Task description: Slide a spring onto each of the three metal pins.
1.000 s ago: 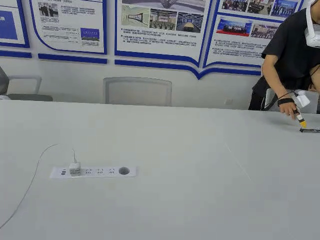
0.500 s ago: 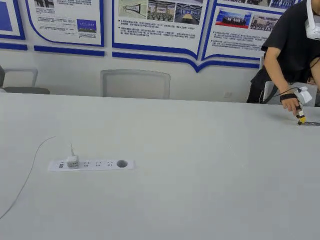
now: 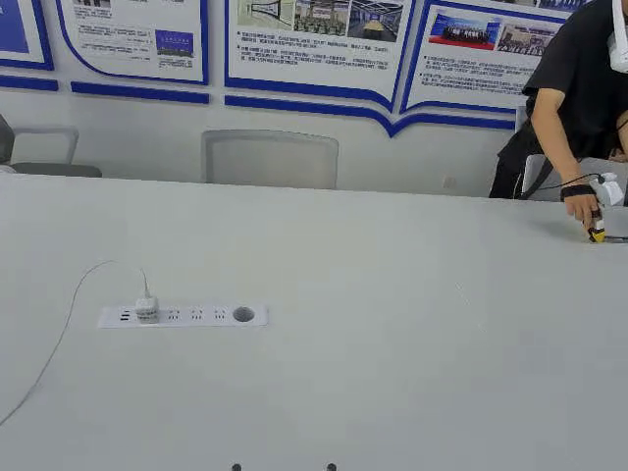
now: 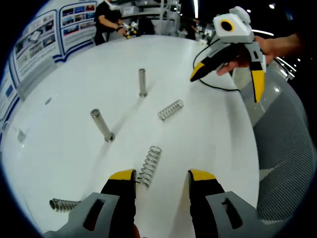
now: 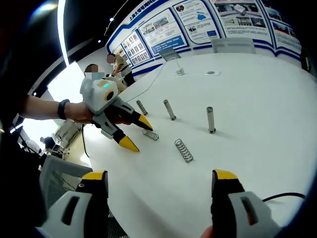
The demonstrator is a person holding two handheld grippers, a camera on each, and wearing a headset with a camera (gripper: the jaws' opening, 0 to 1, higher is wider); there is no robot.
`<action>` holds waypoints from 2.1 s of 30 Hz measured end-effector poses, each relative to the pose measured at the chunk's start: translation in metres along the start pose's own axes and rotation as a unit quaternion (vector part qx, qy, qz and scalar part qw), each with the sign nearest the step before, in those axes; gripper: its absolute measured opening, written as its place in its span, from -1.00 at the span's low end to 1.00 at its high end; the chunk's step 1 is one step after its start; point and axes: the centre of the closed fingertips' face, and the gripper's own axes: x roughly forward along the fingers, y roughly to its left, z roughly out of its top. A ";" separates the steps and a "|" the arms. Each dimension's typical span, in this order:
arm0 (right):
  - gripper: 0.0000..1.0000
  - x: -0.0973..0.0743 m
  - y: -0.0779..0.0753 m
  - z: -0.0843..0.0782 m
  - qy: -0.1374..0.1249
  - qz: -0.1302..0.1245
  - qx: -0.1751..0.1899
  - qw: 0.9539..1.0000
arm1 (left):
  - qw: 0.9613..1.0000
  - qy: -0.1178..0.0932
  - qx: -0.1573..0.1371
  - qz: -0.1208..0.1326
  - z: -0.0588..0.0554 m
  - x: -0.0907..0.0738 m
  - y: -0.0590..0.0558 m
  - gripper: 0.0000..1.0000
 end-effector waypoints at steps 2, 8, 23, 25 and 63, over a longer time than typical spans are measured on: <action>0.75 0.002 0.002 0.000 0.002 0.003 0.000 1.000 | 1.000 -0.002 -0.004 0.011 0.000 0.000 0.005 -0.29; 0.75 0.003 0.006 0.001 0.004 0.004 -0.006 1.000 | 0.999 0.001 0.005 0.036 0.000 -0.001 0.015 -0.59; 0.74 0.001 0.010 0.001 0.011 0.006 -0.018 1.000 | 0.998 0.004 -0.035 0.059 -0.008 -0.005 0.012 -0.79; 0.74 0.002 0.011 0.001 0.012 0.008 -0.018 1.000 | 0.997 0.003 -0.043 0.059 -0.010 -0.007 0.009 -0.80; 0.66 0.017 0.043 0.006 0.013 0.056 -0.027 0.998 | 0.991 -0.036 -0.103 0.078 -0.019 -0.056 -0.040 -0.80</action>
